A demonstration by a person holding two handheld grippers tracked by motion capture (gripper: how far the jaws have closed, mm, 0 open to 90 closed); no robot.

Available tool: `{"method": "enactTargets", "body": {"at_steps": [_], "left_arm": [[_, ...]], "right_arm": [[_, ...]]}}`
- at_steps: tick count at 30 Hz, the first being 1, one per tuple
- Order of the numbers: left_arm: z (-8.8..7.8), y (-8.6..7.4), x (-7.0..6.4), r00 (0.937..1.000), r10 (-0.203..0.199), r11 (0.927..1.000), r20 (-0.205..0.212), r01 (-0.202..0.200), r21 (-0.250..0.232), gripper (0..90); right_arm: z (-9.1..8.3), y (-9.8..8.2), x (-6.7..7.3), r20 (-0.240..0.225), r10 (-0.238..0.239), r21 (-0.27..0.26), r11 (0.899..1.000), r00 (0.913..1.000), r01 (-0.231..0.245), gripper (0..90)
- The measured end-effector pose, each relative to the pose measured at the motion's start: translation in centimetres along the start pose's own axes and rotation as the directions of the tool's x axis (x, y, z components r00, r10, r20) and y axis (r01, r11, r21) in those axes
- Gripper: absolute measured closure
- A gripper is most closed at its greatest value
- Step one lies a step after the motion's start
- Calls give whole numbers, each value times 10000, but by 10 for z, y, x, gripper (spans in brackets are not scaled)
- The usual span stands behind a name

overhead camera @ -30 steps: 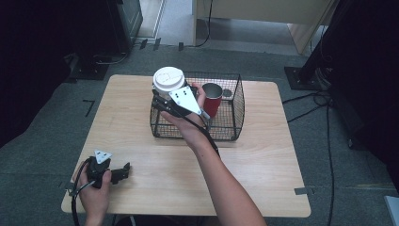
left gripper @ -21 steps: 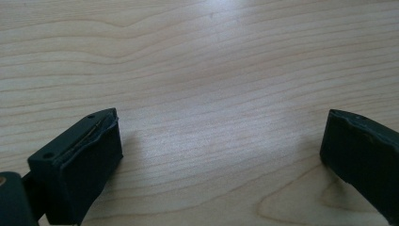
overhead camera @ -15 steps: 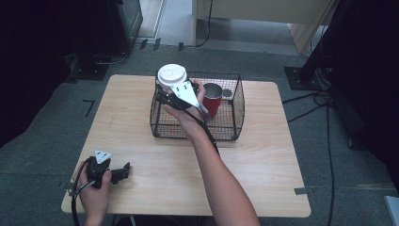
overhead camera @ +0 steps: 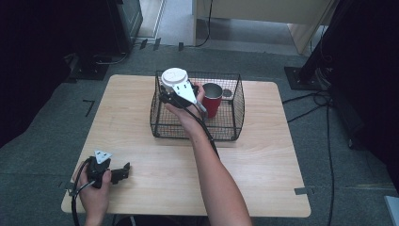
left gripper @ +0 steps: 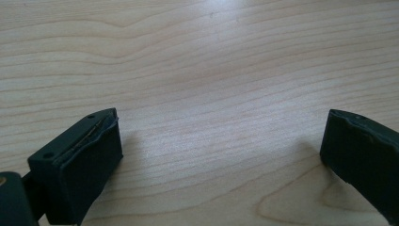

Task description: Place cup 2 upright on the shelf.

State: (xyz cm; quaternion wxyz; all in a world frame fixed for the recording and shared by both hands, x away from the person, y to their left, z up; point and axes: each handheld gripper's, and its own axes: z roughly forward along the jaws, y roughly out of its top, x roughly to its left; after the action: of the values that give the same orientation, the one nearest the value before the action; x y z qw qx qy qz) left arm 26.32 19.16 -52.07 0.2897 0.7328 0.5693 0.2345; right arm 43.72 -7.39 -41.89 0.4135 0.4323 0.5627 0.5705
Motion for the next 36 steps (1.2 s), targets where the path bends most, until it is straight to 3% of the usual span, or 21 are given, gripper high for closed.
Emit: {"method": "enactTargets", "body": {"at_steps": [10, 19, 24, 34, 36], "left_arm": [[0, 0, 0, 9999, 103, 9999, 71, -103, 8, 0], [0, 0, 0, 9999, 101, 9999, 75, -101, 7, 0], [0, 0, 0, 9999, 103, 9999, 74, -103, 7, 0], [0, 0, 0, 9999, 103, 9999, 74, -103, 10, 0], [0, 0, 0, 9999, 102, 9999, 73, -103, 9, 0]], "right_arm": [[14, -12, 3, -24, 43, 524, 9986, 10000, -41, 157], [23, -21, -3, 36, 85, 1209, 9926, 10000, -89, 156], [25, -28, -3, -4, -392, 1503, 9879, 9992, 388, 156], [25, -30, -6, 47, -227, 1816, 9831, 9997, 214, 155], [24, -29, -6, -124, -67, 1875, 9822, 9999, 90, 152]]}}
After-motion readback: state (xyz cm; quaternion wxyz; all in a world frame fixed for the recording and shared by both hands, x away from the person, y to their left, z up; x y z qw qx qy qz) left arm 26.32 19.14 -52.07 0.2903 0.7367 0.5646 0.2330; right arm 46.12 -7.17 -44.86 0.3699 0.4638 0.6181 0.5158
